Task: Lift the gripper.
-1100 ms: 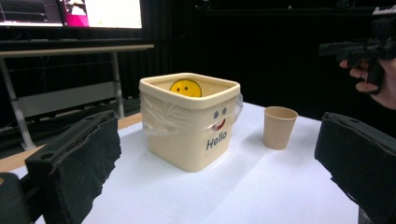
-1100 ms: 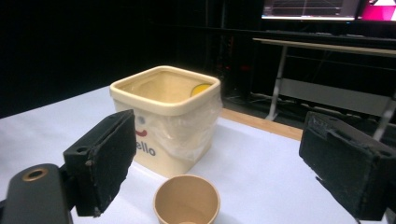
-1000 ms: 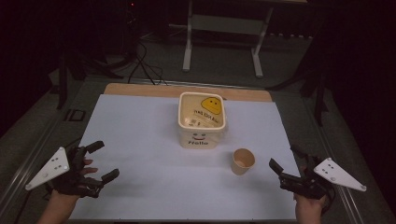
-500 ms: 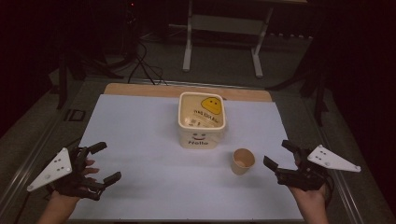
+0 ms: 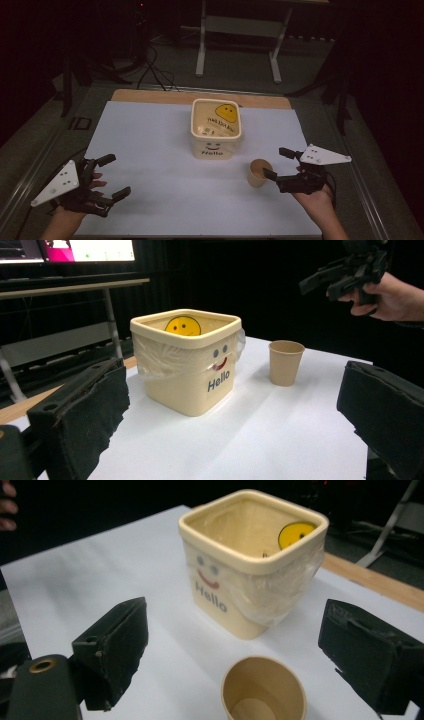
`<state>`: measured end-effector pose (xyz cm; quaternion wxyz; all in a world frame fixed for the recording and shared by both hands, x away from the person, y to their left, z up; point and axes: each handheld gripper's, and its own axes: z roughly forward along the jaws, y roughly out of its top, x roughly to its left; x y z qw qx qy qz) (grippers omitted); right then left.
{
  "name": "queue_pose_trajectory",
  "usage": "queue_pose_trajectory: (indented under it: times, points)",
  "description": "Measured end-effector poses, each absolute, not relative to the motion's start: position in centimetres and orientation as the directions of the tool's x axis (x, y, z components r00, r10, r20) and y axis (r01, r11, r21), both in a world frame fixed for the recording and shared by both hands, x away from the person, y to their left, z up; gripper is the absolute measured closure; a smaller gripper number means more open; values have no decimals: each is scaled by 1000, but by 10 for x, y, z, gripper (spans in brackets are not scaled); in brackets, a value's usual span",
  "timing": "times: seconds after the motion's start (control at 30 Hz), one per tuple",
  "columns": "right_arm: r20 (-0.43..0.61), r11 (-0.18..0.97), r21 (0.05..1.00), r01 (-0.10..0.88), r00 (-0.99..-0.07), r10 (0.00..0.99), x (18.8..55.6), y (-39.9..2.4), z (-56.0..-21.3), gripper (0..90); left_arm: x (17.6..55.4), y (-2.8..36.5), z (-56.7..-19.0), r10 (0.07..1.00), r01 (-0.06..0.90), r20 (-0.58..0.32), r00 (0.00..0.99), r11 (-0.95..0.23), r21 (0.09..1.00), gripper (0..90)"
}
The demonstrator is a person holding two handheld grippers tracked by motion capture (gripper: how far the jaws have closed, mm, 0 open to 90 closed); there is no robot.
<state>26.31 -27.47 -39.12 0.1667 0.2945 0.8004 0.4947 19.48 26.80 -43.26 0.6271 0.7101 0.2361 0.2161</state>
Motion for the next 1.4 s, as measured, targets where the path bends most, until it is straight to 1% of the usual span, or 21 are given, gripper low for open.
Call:
queue_pose_trajectory:
  times: [0.37,0.4,0.6,0.63,0.8,0.93,1.0,1.03,1.07,1.1,1.2,1.23,1.33,1.4]
  points:
    - [30,412,831,373,-771,636,276,-271,-415,158,194,264,-433,595,60,24,804,-122,991,12]
    - [29,424,824,377,-774,632,278,-271,-417,172,194,264,-433,594,57,29,804,-126,990,12]
    - [20,482,779,401,-784,620,284,-266,-424,177,194,263,-433,594,56,35,803,-135,989,12]
    - [19,489,774,403,-786,618,285,-266,-425,189,194,263,-433,594,57,36,804,-137,989,12]
    - [11,547,721,426,-796,606,289,-262,-430,193,194,263,-433,593,58,37,805,-140,988,12]
    - [-5,606,675,421,-818,575,291,-257,-432,225,194,263,-434,593,61,36,804,-143,988,12]
    - [-21,640,651,408,-833,552,292,-254,-433,276,194,263,-434,594,61,39,804,-148,987,12]
    - [-21,640,651,408,-833,552,292,-254,-433,276,194,263,-434,594,61,39,804,-148,987,12]
    - [-18,650,643,405,-840,542,293,-253,-433,296,194,263,-433,592,61,38,805,-145,988,12]
    - [-22,675,624,394,-854,519,294,-251,-433,360,194,263,-433,593,60,39,804,-147,987,12]
    - [-26,714,586,382,-872,488,297,-246,-434,417,194,263,-433,592,63,36,805,-146,987,12]
    - [-26,714,586,382,-872,488,297,-246,-434,417,194,263,-433,592,63,36,805,-146,987,12]
    - [-38,775,518,361,-896,443,303,-240,-433,481,194,262,-434,590,63,38,806,-151,987,12]
    - [-39,800,484,354,-905,424,306,-236,-432,495,194,262,-434,588,63,39,808,-153,986,12]
